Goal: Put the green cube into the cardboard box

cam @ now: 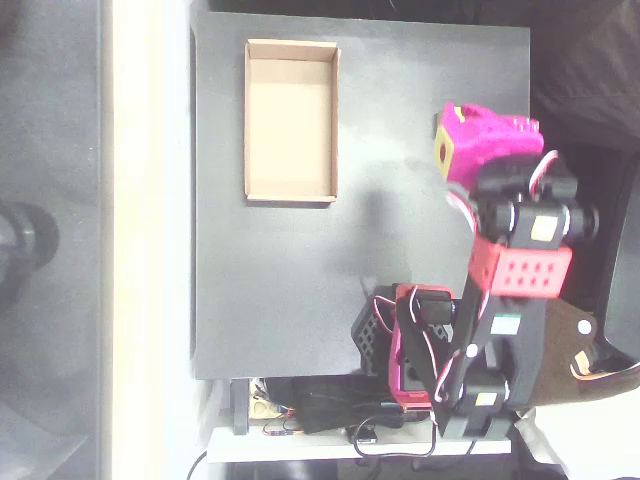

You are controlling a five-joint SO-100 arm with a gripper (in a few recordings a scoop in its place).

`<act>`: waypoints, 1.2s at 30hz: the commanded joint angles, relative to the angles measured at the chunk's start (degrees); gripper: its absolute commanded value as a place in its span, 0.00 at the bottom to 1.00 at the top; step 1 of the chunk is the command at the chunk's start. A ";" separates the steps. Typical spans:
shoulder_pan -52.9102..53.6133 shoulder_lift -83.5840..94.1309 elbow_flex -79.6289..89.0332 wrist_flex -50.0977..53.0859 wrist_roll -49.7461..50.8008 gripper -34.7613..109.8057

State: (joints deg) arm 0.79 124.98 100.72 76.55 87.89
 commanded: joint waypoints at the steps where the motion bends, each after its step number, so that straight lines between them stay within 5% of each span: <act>1: 0.53 -5.19 -7.47 0.44 0.97 0.28; 36: 13.01 -47.02 -28.39 0.18 0.26 0.30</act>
State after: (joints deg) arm 13.01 77.52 74.53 76.55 87.89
